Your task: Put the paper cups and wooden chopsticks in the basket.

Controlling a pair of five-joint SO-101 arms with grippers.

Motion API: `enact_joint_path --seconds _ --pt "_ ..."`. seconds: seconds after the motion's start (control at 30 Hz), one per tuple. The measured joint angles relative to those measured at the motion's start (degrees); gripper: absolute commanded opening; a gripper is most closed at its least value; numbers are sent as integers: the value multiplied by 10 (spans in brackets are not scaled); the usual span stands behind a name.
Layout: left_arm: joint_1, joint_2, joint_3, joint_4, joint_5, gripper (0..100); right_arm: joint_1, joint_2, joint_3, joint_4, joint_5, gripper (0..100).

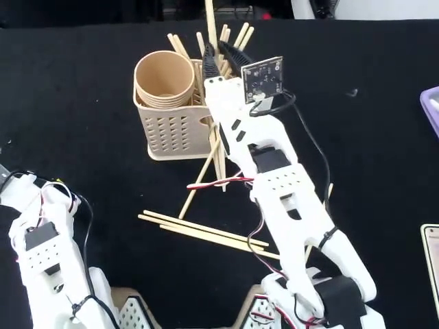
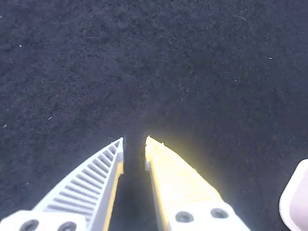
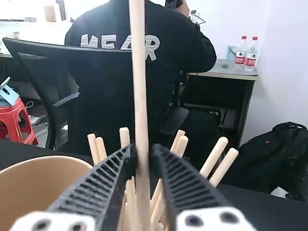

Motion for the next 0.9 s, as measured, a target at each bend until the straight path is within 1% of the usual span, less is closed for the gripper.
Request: enact_joint_path --seconds 0.13,0.33,0.47,0.53,0.63,0.7,0.8,0.9 --pt "0 0 0 0 0 88 0 0 0 0 -1 119" --pt "0 0 0 0 0 88 0 -13 14 0 0 118" --pt "0 0 0 0 0 88 0 -81 53 4 -1 117" --pt "0 0 0 0 0 88 0 -131 75 36 -1 117" --pt "0 0 0 0 0 88 0 -222 80 156 -1 117" --pt "0 0 0 0 0 88 13 -283 71 278 0 117" --pt "0 0 0 0 0 88 43 -342 33 498 5 118" --pt "0 0 0 0 0 88 47 -354 11 701 72 119"
